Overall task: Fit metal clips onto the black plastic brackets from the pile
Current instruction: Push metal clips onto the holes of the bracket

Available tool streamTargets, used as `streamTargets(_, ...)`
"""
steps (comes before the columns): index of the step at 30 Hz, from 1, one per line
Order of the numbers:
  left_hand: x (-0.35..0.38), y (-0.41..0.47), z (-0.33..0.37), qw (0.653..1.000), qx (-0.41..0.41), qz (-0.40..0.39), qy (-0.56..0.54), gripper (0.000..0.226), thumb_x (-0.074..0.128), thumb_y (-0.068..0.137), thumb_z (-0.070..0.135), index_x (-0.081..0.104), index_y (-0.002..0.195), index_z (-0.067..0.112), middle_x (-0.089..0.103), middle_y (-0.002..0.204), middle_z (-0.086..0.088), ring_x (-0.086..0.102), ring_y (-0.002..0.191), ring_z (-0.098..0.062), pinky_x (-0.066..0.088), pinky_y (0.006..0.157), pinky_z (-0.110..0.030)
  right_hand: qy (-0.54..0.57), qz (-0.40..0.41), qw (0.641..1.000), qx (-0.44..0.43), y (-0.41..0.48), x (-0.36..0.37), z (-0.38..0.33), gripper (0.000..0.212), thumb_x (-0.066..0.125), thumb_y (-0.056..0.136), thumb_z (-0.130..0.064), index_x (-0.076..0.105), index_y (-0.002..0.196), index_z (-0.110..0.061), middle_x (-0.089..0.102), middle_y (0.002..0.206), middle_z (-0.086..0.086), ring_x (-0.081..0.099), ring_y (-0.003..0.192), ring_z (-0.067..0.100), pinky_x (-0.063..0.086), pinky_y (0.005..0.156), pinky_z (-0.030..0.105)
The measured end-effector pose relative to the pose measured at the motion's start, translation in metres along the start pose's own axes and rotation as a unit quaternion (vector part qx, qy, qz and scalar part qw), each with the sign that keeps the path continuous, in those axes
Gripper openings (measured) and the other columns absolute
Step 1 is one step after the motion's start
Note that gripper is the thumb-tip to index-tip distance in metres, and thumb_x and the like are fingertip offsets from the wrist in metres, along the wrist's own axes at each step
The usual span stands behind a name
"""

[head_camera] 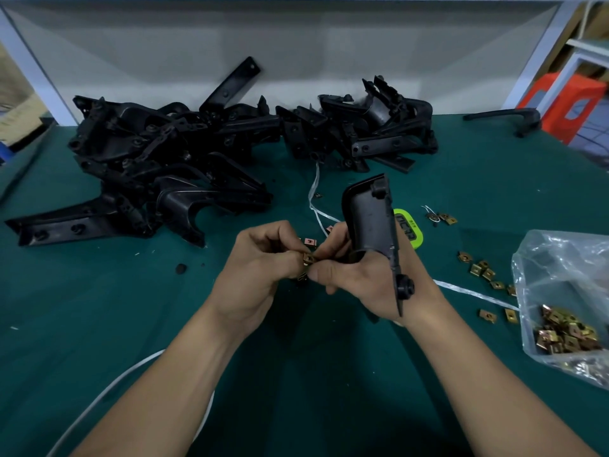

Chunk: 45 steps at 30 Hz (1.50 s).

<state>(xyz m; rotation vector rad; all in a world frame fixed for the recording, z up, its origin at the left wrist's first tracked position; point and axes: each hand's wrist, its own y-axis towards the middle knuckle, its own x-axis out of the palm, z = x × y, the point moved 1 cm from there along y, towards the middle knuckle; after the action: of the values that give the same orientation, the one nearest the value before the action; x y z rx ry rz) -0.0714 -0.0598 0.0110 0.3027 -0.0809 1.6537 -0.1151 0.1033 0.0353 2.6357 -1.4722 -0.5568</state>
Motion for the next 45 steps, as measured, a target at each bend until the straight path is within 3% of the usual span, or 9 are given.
streamTargets(4, 0.0, 0.0, 0.001, 0.999, -0.006, -0.029, -0.018, 0.032, 0.062, 0.047, 0.008, 0.047, 0.066, -0.012, 0.054, 0.057, -0.007, 0.049, 0.061, -0.019, 0.041, 0.061, -0.03, 0.03, -0.004, 0.999, 0.014, 0.002, 0.001, 0.008, 0.017, 0.083, 0.067, -0.027, 0.069, 0.072, -0.018, 0.066, 0.062, 0.01, 0.065, 0.05, 0.027, 0.057, 0.055, 0.046)
streamTargets(9, -0.001, 0.001, 0.002, 0.999, -0.016, -0.029, -0.026, 0.033, 0.061, 0.047, 0.006, 0.044, 0.067, -0.014, 0.051, 0.058, -0.011, 0.041, 0.068, -0.037, 0.034, 0.07, -0.047, 0.055, -0.023, 0.998, 0.018, 0.001, 0.002, 0.01, 0.017, 0.085, 0.068, -0.033, 0.071, 0.073, -0.024, 0.068, 0.065, 0.007, 0.065, 0.051, 0.027, 0.055, 0.055, 0.036)
streamTargets(16, 0.001, 0.0, 0.004, 1.0, -0.026, -0.004, 0.014, 0.023, 0.066, 0.048, 0.011, 0.053, 0.064, 0.0, 0.053, 0.062, -0.01, 0.047, 0.072, -0.028, 0.04, 0.069, -0.038, -0.01, 0.013, 1.0, 0.009, -0.001, 0.0, -0.002, 0.018, 0.086, 0.072, -0.013, 0.071, 0.067, -0.022, 0.066, 0.055, 0.007, 0.062, 0.043, 0.021, 0.052, 0.045, 0.04)
streamTargets(22, -0.001, -0.001, 0.003, 0.999, -0.003, 0.013, 0.034, 0.014, 0.068, 0.049, 0.011, 0.059, 0.059, 0.007, 0.054, 0.061, -0.011, 0.048, 0.059, -0.015, 0.043, 0.056, -0.023, -0.011, 0.032, 0.999, 0.027, -0.001, 0.003, -0.002, 0.025, 0.085, 0.075, -0.006, 0.069, 0.062, -0.019, 0.061, 0.051, 0.009, 0.056, 0.041, 0.017, 0.048, 0.043, 0.026)
streamTargets(25, -0.003, 0.001, 0.003, 0.999, -0.022, 0.008, 0.034, 0.014, 0.066, 0.045, 0.013, 0.062, 0.058, 0.007, 0.053, 0.06, -0.009, 0.045, 0.067, -0.024, 0.041, 0.065, -0.031, 0.001, 0.009, 1.0, 0.024, -0.001, 0.003, 0.0, 0.019, 0.085, 0.073, -0.011, 0.068, 0.066, -0.019, 0.062, 0.051, 0.002, 0.058, 0.041, 0.017, 0.05, 0.044, 0.027)
streamTargets(31, -0.003, 0.001, 0.003, 0.997, -0.075, -0.015, 0.009, 0.017, 0.064, 0.041, 0.011, 0.062, 0.057, 0.006, 0.051, 0.06, -0.008, 0.04, 0.067, -0.023, 0.035, 0.064, -0.03, 0.054, -0.033, 0.998, 0.031, 0.0, 0.001, 0.011, 0.023, 0.085, 0.066, -0.035, 0.068, 0.072, -0.02, 0.064, 0.066, 0.016, 0.058, 0.047, 0.024, 0.05, 0.05, 0.032)
streamTargets(39, -0.001, -0.001, 0.002, 0.994, -0.104, -0.016, -0.007, 0.012, 0.065, 0.051, 0.009, 0.061, 0.062, 0.007, 0.048, 0.086, -0.022, 0.039, 0.092, -0.034, 0.03, 0.086, -0.049, 0.07, -0.016, 0.997, 0.04, 0.001, -0.003, 0.01, 0.021, 0.088, 0.063, -0.03, 0.072, 0.072, -0.021, 0.068, 0.066, 0.009, 0.059, 0.047, 0.022, 0.051, 0.051, 0.029)
streamTargets(42, -0.001, -0.001, 0.003, 0.995, -0.097, -0.015, -0.009, 0.012, 0.066, 0.052, 0.009, 0.061, 0.063, 0.008, 0.048, 0.084, -0.022, 0.04, 0.091, -0.035, 0.03, 0.085, -0.049, 0.081, -0.003, 0.996, 0.046, 0.002, -0.003, 0.008, 0.019, 0.089, 0.063, -0.021, 0.072, 0.071, -0.019, 0.068, 0.066, 0.012, 0.061, 0.048, 0.023, 0.052, 0.051, 0.03)
streamTargets(45, -0.001, -0.002, 0.003, 0.994, -0.102, -0.025, -0.009, 0.015, 0.065, 0.05, 0.009, 0.06, 0.063, 0.006, 0.047, 0.075, -0.016, 0.036, 0.085, -0.033, 0.033, 0.076, -0.043, 0.07, -0.026, 0.996, 0.047, 0.0, -0.005, 0.006, 0.021, 0.089, 0.064, -0.03, 0.072, 0.073, -0.021, 0.068, 0.065, 0.012, 0.063, 0.05, 0.022, 0.053, 0.055, 0.029)
